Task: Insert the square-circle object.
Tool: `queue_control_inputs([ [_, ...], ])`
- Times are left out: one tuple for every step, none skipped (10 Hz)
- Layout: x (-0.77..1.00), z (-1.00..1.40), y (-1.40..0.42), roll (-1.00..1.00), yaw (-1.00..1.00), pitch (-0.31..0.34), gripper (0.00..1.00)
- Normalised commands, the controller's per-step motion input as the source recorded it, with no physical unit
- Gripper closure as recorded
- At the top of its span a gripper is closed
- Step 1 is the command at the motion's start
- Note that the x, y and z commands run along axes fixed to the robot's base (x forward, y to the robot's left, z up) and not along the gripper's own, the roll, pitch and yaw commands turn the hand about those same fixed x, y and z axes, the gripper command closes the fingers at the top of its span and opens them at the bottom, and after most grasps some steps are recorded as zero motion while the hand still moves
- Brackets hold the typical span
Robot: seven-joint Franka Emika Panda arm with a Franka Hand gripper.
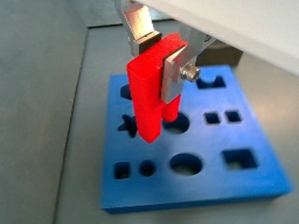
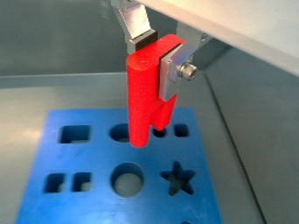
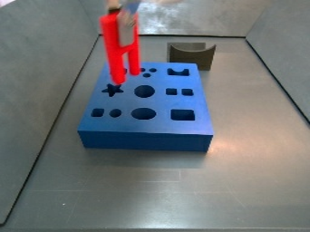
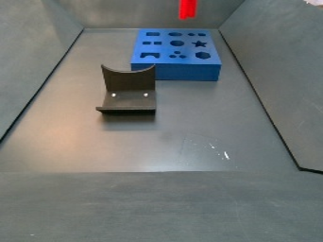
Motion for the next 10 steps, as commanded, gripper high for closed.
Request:
queue_control_inputs([
  [-0.38, -0.39, 0.06, -0.01, -0.86, 0.0, 1.0],
  [-0.26, -0.32, 0.0, -0.01, -0.93, -0.021, 1.0],
  [-0.22, -0.29, 0.0, -0.01, -0.95, -0.036, 1.0],
  [-0.21, -0.3, 0.0, -0.03, -0.94, -0.04, 1.0],
  [-0.03, -0.26, 0.0, -0.06, -1.0, -0.071, 1.0],
  [0.0, -0.23, 0.0, -0.06, -1.0, -0.074, 1.0],
  [0.0, -0.23, 0.0, -0.06, -1.0, -0.074, 1.0],
  [0.0, -0.21, -0.03, -0.05, -1.0, -0.07, 1.0],
  [0.0, -0.19, -0.04, -0.04, -1.0, -0.064, 1.0],
  [0.0, -0.07, -0.18, 0.0, -0.98, 0.0, 1.0],
])
